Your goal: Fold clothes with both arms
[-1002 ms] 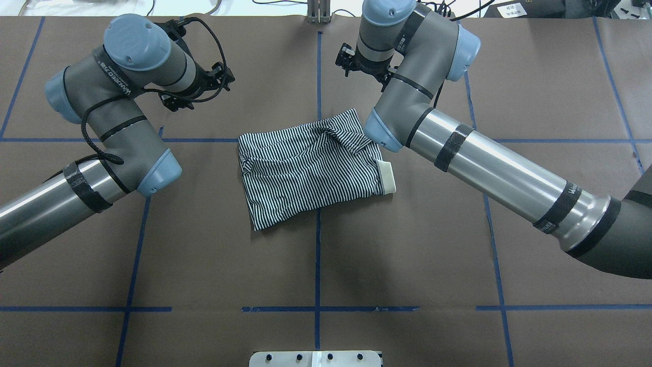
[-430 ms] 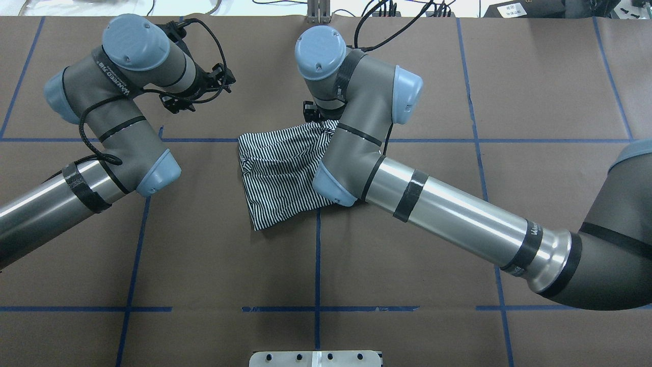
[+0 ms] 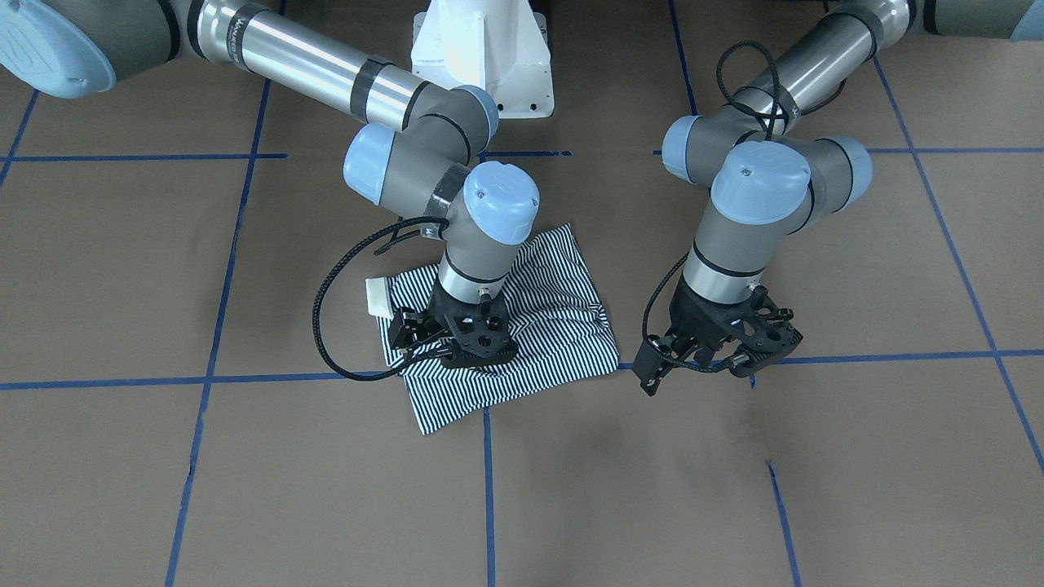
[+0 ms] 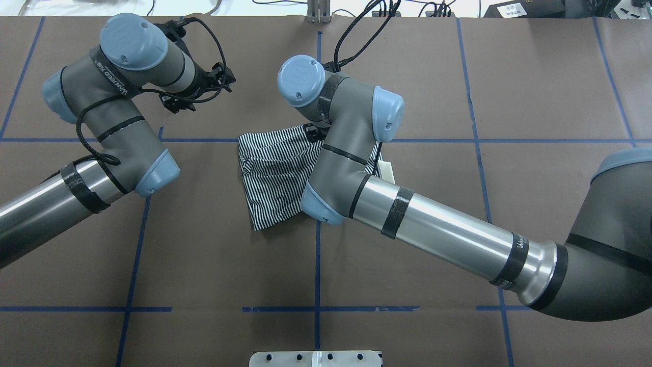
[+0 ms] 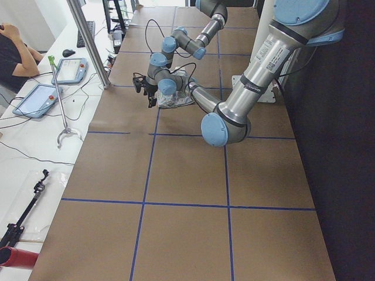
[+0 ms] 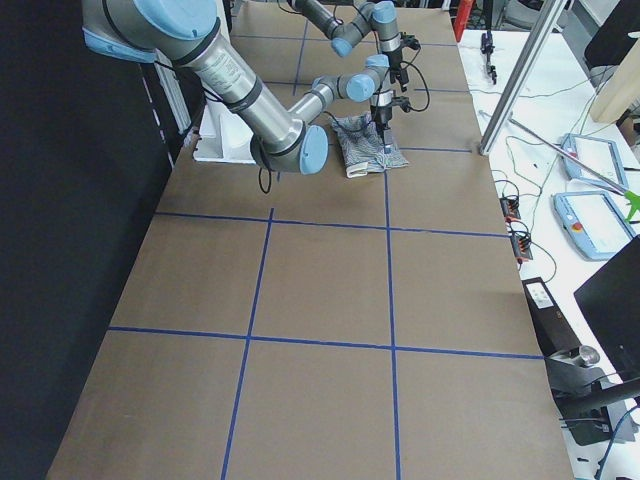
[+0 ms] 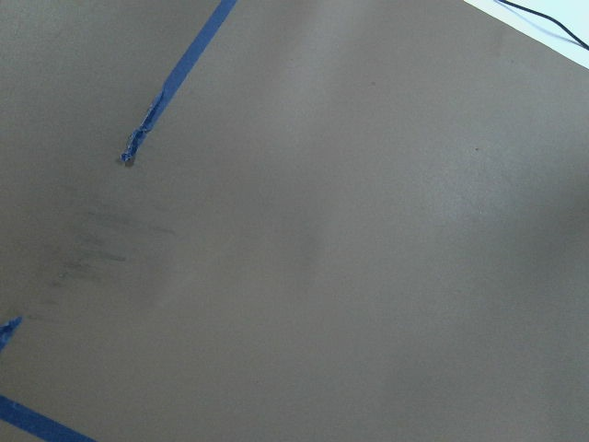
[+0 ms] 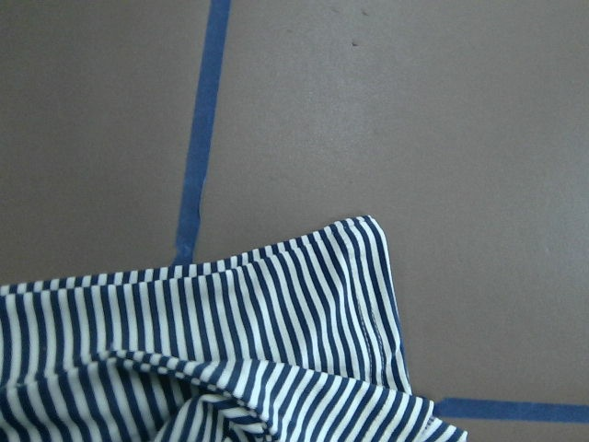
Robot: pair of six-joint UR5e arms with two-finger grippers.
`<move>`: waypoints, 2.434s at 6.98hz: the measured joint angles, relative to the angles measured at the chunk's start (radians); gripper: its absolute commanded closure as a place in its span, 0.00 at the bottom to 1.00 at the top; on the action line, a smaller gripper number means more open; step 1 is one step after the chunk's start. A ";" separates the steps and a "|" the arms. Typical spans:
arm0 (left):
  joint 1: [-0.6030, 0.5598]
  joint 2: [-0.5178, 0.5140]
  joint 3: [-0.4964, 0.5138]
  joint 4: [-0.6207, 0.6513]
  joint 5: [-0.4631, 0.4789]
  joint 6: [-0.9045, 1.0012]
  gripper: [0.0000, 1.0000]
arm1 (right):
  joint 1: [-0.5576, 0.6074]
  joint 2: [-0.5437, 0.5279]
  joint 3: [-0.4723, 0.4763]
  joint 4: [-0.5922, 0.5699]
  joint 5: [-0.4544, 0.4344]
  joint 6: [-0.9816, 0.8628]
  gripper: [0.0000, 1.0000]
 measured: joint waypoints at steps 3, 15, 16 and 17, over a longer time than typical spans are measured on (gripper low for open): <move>-0.001 0.008 -0.022 0.003 -0.049 0.002 0.00 | 0.020 -0.001 -0.080 0.061 -0.043 -0.068 0.00; -0.502 0.277 -0.185 0.224 -0.291 1.235 0.00 | 0.786 -0.691 0.680 -0.390 0.547 -0.922 0.00; -0.570 0.339 -0.186 0.232 -0.337 1.402 0.00 | 0.875 -0.793 0.699 -0.395 0.619 -1.032 0.00; -0.621 0.399 -0.188 0.226 -0.399 1.500 0.00 | 0.937 -0.856 0.709 -0.395 0.662 -1.098 0.00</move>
